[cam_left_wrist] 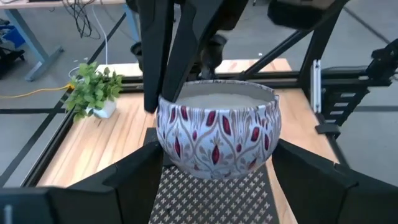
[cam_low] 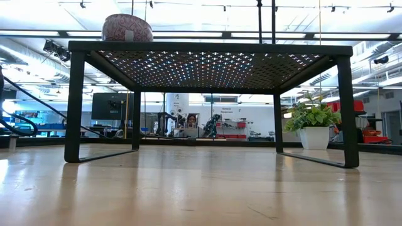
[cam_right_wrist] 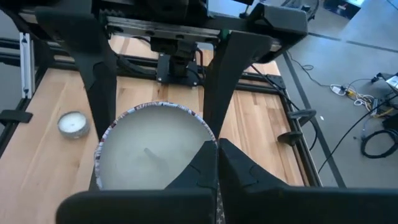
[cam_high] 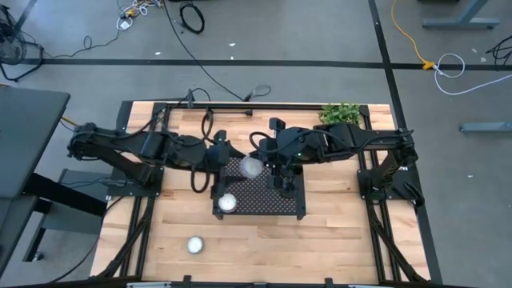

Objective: Pick & Place candle stick holders
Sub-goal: Put the red patterned scented candle on the shelf aligned with the other scented candle

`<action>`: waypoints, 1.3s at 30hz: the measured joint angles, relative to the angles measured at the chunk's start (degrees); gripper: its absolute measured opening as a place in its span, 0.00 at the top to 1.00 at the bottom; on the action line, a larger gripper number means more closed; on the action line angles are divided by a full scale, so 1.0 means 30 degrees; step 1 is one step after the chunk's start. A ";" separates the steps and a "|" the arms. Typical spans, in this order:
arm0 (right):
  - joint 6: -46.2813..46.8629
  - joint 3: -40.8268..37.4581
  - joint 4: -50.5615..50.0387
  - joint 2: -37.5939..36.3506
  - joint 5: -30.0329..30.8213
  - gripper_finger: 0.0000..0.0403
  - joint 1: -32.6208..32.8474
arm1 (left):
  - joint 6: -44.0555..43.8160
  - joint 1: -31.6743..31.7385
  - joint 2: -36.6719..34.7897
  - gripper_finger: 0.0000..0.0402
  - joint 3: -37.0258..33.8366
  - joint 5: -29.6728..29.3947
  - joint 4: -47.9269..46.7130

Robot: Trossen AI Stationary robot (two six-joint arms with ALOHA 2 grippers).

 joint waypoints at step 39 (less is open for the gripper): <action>-0.0211 -0.0037 -0.0291 0.0022 -0.0011 1.00 0.0015 | -0.1192 0.0608 0.0004 0.26 0.0015 0.1111 0.0271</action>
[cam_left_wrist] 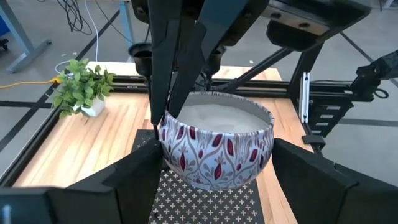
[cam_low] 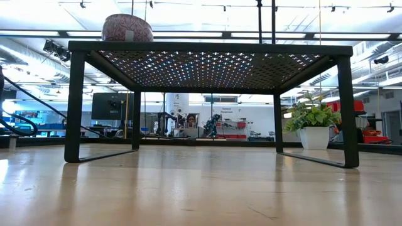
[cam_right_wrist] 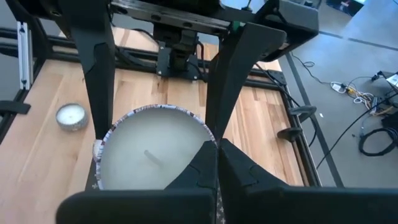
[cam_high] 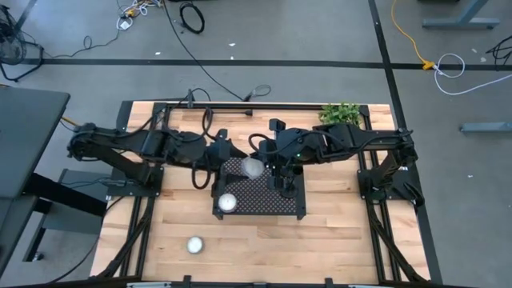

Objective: Pick & Place candle stick holders
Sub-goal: Put the red patterned scented candle on the shelf aligned with the other scented candle

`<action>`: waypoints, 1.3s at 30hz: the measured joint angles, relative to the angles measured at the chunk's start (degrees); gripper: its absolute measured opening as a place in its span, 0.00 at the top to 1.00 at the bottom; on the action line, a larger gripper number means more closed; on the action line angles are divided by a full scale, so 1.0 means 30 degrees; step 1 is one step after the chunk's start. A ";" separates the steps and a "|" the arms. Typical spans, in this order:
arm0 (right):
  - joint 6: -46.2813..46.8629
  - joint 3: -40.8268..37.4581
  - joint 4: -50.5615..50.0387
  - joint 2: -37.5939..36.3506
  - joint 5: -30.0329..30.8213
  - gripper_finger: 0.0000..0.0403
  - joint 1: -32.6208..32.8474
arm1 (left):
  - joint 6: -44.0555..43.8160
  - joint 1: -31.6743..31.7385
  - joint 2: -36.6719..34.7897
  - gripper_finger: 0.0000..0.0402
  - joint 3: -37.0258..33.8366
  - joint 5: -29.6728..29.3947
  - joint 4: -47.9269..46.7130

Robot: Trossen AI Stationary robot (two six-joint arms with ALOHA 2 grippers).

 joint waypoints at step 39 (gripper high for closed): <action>-0.0066 0.0001 0.0307 0.0007 0.0414 1.00 0.0007 | -0.1840 0.0470 0.0041 0.26 0.0000 0.1566 0.1171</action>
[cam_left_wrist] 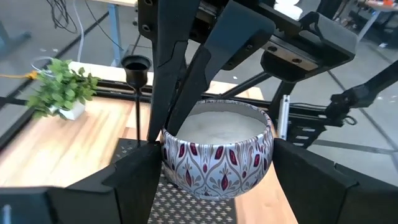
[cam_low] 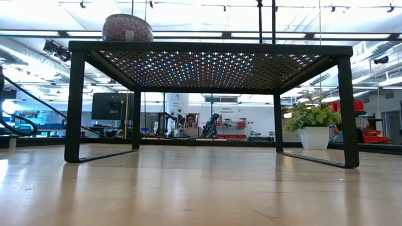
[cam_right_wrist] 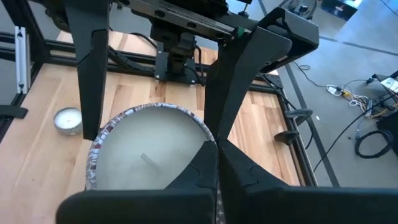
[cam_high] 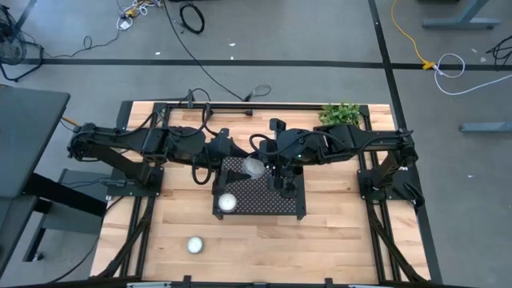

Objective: Pick & Place candle stick holders
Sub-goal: Put the red patterned scented candle on the shelf aligned with the other scented candle

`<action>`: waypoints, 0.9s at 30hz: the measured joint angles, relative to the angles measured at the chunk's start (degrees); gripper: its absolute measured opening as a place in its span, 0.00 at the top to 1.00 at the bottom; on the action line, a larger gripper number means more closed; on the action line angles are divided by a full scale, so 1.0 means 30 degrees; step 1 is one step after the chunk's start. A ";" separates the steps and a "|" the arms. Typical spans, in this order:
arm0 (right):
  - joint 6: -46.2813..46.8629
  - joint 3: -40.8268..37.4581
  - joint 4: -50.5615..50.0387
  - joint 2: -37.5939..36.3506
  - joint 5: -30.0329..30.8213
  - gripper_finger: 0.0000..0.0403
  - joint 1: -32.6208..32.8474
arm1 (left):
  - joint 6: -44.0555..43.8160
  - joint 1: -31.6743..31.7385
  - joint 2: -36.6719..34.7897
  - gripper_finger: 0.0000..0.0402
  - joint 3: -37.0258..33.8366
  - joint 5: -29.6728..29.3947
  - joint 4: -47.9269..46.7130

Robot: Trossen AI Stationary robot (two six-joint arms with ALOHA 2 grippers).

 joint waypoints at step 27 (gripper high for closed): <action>-0.0080 0.0000 -0.0160 0.0000 0.0140 1.00 -0.0015 | 0.0018 0.0204 0.0364 0.26 0.0000 0.0253 -0.0199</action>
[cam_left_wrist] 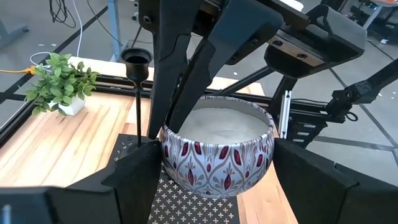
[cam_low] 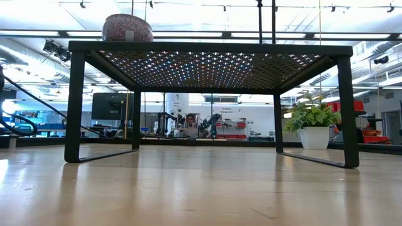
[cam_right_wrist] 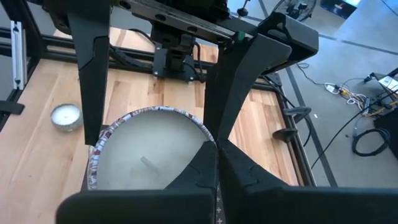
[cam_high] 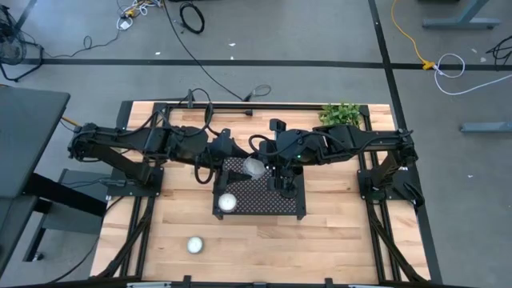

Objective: Pick & Place candle stick holders
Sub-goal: Put the red patterned scented candle on the shelf aligned with the other scented candle

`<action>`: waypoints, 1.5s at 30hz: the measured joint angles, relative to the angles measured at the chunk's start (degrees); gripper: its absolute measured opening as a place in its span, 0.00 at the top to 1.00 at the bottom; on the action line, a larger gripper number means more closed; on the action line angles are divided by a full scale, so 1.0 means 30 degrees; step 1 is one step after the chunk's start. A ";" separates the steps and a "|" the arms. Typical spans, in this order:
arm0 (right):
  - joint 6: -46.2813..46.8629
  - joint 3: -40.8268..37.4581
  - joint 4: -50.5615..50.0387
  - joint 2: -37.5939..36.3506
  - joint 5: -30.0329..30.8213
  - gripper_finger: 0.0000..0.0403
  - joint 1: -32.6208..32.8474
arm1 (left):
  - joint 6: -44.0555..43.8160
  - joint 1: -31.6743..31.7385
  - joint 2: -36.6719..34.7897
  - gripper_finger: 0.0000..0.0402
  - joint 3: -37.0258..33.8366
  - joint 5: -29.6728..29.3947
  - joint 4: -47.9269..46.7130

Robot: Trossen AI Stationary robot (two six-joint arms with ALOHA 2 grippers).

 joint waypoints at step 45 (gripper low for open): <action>0.0726 0.0029 -0.1859 -0.0099 0.0833 1.00 0.0117 | 0.1513 0.0138 0.0994 0.62 0.0051 -0.1510 0.0300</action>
